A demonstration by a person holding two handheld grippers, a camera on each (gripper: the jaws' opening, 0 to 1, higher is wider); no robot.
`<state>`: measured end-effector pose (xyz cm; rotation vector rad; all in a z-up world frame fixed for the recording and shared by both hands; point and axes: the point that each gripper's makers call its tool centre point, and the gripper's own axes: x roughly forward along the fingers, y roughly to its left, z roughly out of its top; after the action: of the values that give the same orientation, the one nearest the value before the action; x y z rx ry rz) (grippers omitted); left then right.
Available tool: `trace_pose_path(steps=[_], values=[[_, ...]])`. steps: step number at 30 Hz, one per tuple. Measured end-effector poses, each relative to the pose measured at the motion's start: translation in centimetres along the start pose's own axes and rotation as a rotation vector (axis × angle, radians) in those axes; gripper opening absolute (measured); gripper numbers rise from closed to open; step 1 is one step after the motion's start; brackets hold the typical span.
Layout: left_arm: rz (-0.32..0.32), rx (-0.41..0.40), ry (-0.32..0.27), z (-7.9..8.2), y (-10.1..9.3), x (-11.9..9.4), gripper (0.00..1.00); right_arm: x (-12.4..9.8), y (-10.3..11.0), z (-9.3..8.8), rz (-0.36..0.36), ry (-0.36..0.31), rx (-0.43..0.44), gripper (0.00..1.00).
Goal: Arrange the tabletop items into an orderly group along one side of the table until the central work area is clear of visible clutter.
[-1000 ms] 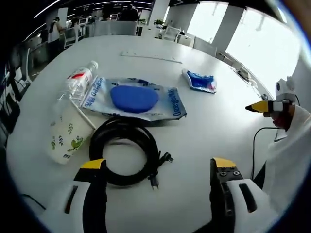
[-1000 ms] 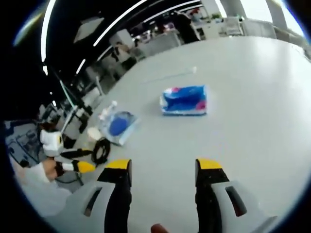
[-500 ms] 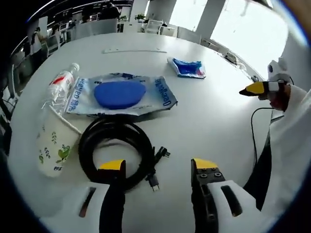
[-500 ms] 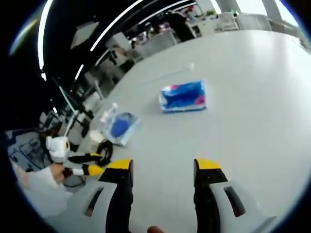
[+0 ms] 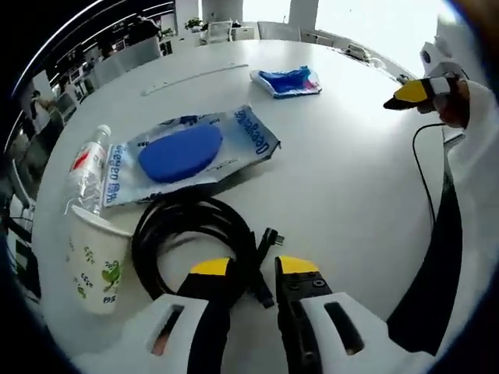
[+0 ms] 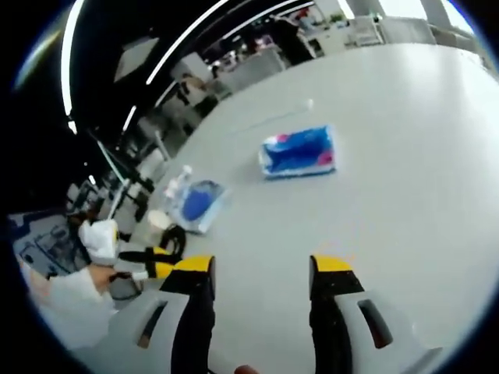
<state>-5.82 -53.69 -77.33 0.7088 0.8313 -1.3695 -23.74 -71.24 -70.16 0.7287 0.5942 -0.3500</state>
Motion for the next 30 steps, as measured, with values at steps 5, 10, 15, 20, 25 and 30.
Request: trace_pose_path(steps=[5, 10, 15, 20, 25, 30], values=[[0.019, 0.068, 0.034, -0.2, 0.1, 0.0, 0.13, 0.1, 0.2, -0.3, 0.015, 0.009, 0.013, 0.42], [0.019, 0.055, 0.034, -0.2, 0.2, -0.1, 0.12, 0.0, 0.3, -0.3, 0.023, 0.007, 0.025, 0.41], [-0.007, 0.051, 0.022, -0.2, -0.6, -0.7, 0.1, 0.0, 0.3, -0.2, 0.031, 0.013, 0.05, 0.4], [0.0, 0.006, -0.042, 0.8, -1.0, -2.0, 0.09, 0.0, 0.6, -0.3, 0.038, 0.023, 0.065, 0.4], [-0.042, -0.042, -0.162, 3.4, -1.8, -3.7, 0.09, 0.5, 1.5, -0.9, 0.074, 0.055, 0.137, 0.4], [-0.078, -0.094, -0.289, 6.5, -2.0, -6.0, 0.08, 0.8, 3.0, -1.1, 0.116, 0.08, 0.147, 0.41]])
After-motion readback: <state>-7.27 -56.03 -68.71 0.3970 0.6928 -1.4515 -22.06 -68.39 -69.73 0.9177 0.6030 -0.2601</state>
